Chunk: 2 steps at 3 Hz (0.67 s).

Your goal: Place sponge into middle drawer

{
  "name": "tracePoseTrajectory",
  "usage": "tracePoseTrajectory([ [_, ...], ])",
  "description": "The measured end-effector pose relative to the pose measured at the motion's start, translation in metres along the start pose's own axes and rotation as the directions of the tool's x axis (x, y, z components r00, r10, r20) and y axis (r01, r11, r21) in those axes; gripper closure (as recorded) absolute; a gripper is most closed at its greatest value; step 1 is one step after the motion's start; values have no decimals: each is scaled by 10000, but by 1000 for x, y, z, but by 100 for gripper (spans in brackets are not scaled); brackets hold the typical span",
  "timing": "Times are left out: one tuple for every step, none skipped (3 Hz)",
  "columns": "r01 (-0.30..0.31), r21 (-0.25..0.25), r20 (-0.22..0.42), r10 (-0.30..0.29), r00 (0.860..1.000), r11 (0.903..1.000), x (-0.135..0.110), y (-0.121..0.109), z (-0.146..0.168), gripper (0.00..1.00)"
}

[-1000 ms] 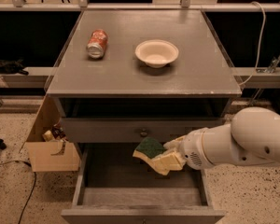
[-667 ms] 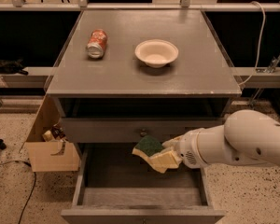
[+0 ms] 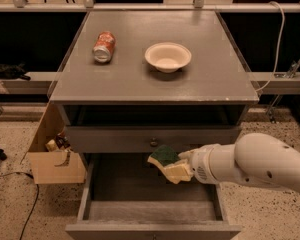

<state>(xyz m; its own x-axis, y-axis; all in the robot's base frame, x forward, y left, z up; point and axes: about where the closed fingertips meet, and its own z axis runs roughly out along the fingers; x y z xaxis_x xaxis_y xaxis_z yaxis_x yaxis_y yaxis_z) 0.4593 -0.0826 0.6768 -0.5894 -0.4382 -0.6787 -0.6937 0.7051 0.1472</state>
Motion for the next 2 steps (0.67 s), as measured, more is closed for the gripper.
tracePoseTrajectory([
  [-385,184,-7,385,9993,9991,18,-11,8,100],
  [-252,220,85,250,9997,9994,12,-10,6,100],
])
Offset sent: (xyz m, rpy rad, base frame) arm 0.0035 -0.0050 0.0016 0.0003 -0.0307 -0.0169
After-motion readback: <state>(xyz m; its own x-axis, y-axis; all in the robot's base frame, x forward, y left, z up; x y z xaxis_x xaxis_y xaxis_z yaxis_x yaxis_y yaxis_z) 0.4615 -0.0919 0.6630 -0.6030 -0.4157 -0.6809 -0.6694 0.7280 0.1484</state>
